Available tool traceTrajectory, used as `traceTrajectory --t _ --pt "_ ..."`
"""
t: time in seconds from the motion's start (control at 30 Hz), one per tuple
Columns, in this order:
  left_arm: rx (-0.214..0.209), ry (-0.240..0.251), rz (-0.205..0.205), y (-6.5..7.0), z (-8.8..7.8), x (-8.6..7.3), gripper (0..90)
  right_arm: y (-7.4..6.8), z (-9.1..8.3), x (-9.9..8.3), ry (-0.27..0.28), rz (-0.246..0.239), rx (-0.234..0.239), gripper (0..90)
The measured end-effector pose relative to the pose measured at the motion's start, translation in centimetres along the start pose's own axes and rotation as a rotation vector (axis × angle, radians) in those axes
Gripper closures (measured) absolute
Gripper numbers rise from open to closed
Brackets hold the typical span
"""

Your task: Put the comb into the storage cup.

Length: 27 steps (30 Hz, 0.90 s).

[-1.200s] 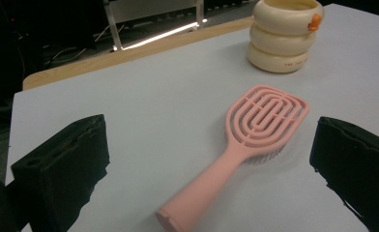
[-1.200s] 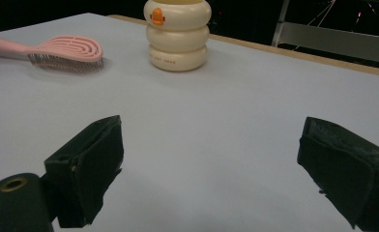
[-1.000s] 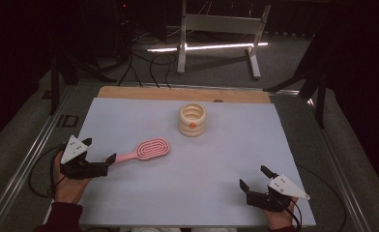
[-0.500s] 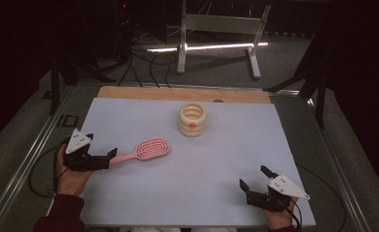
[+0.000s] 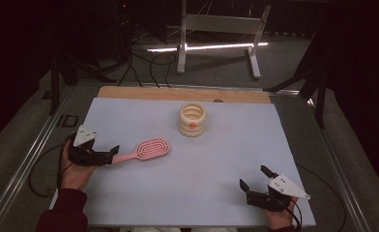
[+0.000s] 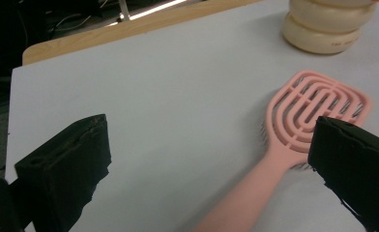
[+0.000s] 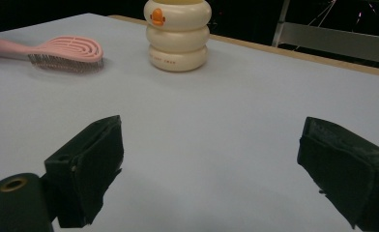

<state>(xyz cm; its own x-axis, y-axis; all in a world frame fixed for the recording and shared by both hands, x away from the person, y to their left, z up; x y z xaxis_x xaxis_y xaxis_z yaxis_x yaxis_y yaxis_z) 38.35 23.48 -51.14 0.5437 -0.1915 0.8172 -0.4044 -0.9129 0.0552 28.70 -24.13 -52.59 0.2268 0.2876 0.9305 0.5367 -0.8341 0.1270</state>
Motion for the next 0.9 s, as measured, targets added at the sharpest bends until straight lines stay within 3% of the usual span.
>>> traceTrajectory --t 0.23,0.47,0.57,0.9 --pt "-0.004 -0.019 -0.012 -0.3 0.7 -0.2 4.6 0.0 0.0 0.0 -0.001 0.004 0.002 8.8" --pt "0.020 -0.043 -0.006 -0.6 1.2 -0.4 10.3 0.0 0.1 0.0 0.000 0.007 0.002 8.8" --pt "0.030 -0.057 0.001 -0.8 1.5 -0.5 17.5 0.1 0.0 0.0 0.001 0.010 0.003 8.8" --pt "-0.035 -0.115 0.009 -0.3 2.4 -1.3 61.5 0.2 0.0 0.0 0.001 0.010 -0.001 8.8"
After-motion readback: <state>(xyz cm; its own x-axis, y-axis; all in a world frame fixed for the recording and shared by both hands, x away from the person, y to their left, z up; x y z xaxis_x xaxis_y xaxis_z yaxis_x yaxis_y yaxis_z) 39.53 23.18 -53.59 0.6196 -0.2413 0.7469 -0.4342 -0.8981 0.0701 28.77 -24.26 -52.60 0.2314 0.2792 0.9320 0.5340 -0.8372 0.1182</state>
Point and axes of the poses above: each handheld gripper's, and its own axes: z roughly forward along the jaws, x roughly out of its top, y roughly to its right, the point moved 9 cm from there along z, roughly forward along the jaws, and after that the axes turned 6 degrees about -z, right-handed, at the moved point
